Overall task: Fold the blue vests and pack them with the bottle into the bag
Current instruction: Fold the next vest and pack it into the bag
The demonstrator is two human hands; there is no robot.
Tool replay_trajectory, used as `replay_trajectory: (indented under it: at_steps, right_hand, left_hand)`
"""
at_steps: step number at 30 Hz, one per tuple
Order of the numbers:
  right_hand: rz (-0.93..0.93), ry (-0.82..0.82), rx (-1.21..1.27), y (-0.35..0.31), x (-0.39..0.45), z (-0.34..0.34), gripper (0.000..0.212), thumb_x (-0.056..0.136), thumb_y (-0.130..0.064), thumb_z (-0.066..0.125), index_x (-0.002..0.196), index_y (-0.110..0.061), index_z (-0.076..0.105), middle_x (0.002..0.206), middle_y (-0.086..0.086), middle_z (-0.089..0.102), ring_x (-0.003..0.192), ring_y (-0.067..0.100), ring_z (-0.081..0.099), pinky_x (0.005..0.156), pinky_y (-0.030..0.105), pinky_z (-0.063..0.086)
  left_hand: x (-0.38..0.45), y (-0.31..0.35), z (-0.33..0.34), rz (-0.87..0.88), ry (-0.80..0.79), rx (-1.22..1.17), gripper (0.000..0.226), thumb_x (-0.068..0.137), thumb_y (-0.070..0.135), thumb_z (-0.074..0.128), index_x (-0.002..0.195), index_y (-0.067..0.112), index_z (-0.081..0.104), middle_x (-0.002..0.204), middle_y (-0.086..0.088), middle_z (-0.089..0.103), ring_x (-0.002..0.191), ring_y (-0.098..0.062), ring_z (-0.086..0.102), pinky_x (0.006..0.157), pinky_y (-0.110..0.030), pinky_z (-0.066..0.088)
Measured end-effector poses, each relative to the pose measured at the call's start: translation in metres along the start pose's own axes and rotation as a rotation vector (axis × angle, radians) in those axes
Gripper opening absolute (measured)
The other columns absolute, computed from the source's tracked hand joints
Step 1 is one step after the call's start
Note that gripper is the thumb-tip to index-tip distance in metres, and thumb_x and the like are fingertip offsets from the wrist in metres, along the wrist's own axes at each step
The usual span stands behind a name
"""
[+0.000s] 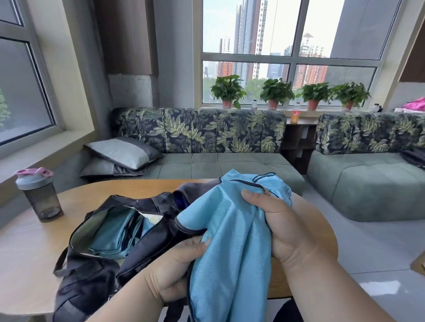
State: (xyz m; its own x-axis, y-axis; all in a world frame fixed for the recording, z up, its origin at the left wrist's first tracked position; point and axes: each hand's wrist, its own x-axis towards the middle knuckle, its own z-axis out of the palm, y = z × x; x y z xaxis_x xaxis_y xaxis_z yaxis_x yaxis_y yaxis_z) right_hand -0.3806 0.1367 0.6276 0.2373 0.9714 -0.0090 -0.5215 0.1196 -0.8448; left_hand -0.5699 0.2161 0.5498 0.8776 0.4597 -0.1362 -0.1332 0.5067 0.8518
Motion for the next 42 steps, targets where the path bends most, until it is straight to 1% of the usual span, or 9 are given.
replay_trajectory:
  at_steps: [8,11,14,22,25,29,33,37,42]
  right_hand:
    - [0.194,0.149,0.041,0.018,0.004,-0.025,0.049,0.090,-0.032,0.071,0.126,0.003,0.071,0.131,0.026,0.067,0.114,0.040,0.067,0.101,0.050,0.054]
    - [0.288,0.076,-0.019,0.028,-0.005,-0.033,0.059,0.089,-0.014,0.072,0.140,0.011,0.056,0.133,0.027,0.067,0.112,0.038,0.070,0.100,0.050,0.056]
    - [0.102,0.076,0.108,0.016,-0.002,-0.045,0.068,0.090,-0.002,0.065,0.154,-0.005,0.043,0.138,0.021,0.066,0.119,0.034,0.069,0.091,0.045,0.061]
    - [0.367,0.029,-0.087,0.045,-0.025,-0.049,0.041,0.084,-0.010,0.076,0.125,-0.003,0.075,0.133,0.022,0.070,0.112,0.034,0.072,0.104,0.049,0.053]
    - [0.264,0.043,-0.039,0.038,-0.022,-0.047,0.054,0.080,-0.014,0.076,0.130,0.004,0.070,0.140,0.028,0.062,0.123,0.038,0.064,0.117,0.052,0.043]
    - [0.086,-0.008,0.040,0.013,-0.016,-0.041,0.044,0.093,-0.012,0.067,0.134,0.003,0.066,0.134,0.024,0.068,0.119,0.036,0.069,0.101,0.047,0.058]
    - [0.195,-0.078,-0.227,0.019,-0.026,-0.028,0.041,0.087,-0.008,0.078,0.126,0.002,0.072,0.131,0.025,0.069,0.117,0.038,0.069,0.098,0.045,0.060]
    - [0.171,-0.090,-0.185,0.027,-0.033,-0.020,0.045,0.090,-0.009,0.073,0.130,0.011,0.064,0.134,0.028,0.066,0.113,0.037,0.068,0.101,0.047,0.057]
    - [0.100,-0.032,-0.009,0.022,-0.033,-0.006,0.028,0.093,-0.021,0.063,0.104,-0.005,0.083,0.114,0.018,0.077,0.098,0.029,0.076,0.090,0.042,0.062]
  left_hand:
    - [0.001,0.023,0.004,0.115,0.101,0.087,0.052,0.097,0.030,0.067,0.141,0.001,0.062,0.144,-0.031,0.058,0.131,-0.045,0.057,0.120,-0.062,0.037]
    - [0.001,0.025,0.001,0.165,0.150,0.086,0.044,0.095,0.027,0.068,0.128,-0.001,0.069,0.134,-0.034,0.064,0.118,-0.042,0.065,0.115,-0.061,0.043]
    - [-0.001,0.030,-0.001,0.203,0.173,0.101,0.029,0.100,0.018,0.067,0.124,0.003,0.072,0.132,-0.031,0.067,0.113,-0.039,0.069,0.107,-0.054,0.053]
    - [0.000,0.040,0.006,0.276,0.268,0.138,0.023,0.104,0.011,0.056,0.110,0.006,0.077,0.115,-0.026,0.073,0.098,-0.034,0.073,0.092,-0.046,0.061]
    - [0.001,0.040,0.002,0.272,0.314,0.169,0.020,0.105,0.009,0.055,0.110,0.004,0.073,0.113,-0.027,0.073,0.095,-0.034,0.073,0.091,-0.046,0.058]
    - [-0.002,0.055,0.003,0.301,0.328,0.235,0.027,0.107,0.012,0.051,0.121,0.006,0.074,0.125,-0.028,0.071,0.102,-0.035,0.072,0.100,-0.051,0.054]
    - [-0.005,0.065,0.001,0.292,0.395,0.259,0.026,0.109,0.014,0.052,0.121,0.009,0.074,0.122,-0.023,0.074,0.107,-0.038,0.072,0.102,-0.053,0.056]
    - [-0.008,0.061,-0.005,0.263,0.500,0.265,0.019,0.105,0.018,0.060,0.113,0.007,0.073,0.106,-0.017,0.075,0.087,-0.028,0.072,0.081,-0.040,0.060]
    - [-0.005,0.051,-0.010,0.255,0.649,0.293,0.036,0.098,0.044,0.067,0.115,0.013,0.074,0.104,-0.002,0.076,0.101,-0.027,0.070,0.100,-0.045,0.052]
